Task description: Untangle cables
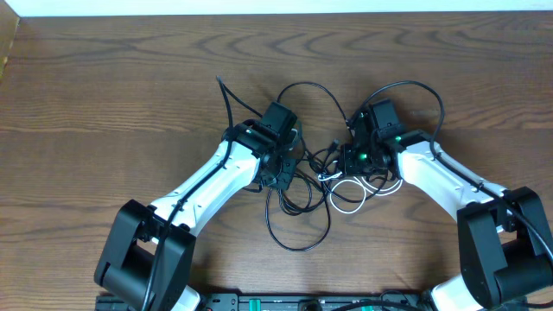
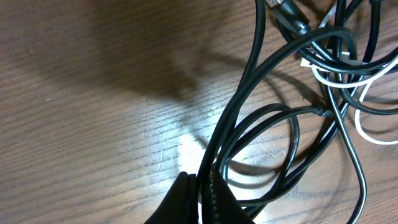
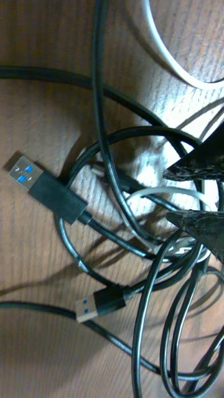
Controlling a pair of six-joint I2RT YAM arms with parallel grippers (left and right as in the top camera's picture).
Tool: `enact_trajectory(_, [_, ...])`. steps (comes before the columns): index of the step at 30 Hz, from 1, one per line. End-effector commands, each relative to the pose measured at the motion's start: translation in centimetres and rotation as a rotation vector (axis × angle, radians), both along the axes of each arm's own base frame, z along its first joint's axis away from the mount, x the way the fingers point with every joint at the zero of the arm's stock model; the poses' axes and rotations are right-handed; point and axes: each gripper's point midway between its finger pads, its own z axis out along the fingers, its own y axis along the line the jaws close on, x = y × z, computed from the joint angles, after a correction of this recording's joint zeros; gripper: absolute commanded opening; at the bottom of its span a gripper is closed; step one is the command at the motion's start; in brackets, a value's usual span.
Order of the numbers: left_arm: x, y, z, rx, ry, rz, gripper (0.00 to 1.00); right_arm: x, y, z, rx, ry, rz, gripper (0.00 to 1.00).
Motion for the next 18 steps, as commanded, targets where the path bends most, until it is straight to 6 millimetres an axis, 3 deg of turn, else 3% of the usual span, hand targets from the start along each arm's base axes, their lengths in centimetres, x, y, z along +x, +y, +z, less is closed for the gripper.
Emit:
enact_trajectory(1, [-0.1, 0.4, -0.3, 0.012, 0.004, 0.007, 0.08, -1.0, 0.1, -0.9, -0.013, 0.035, -0.018, 0.11])
enact_trajectory(10, [-0.1, 0.3, -0.3, 0.012, 0.004, 0.007, 0.08, -1.5, 0.9, -1.9, 0.001, 0.019, -0.022, 0.12])
enact_trajectory(18, [-0.1, 0.4, -0.3, 0.012, 0.004, 0.007, 0.07, -0.9, 1.4, -1.8, 0.022, -0.019, -0.029, 0.01])
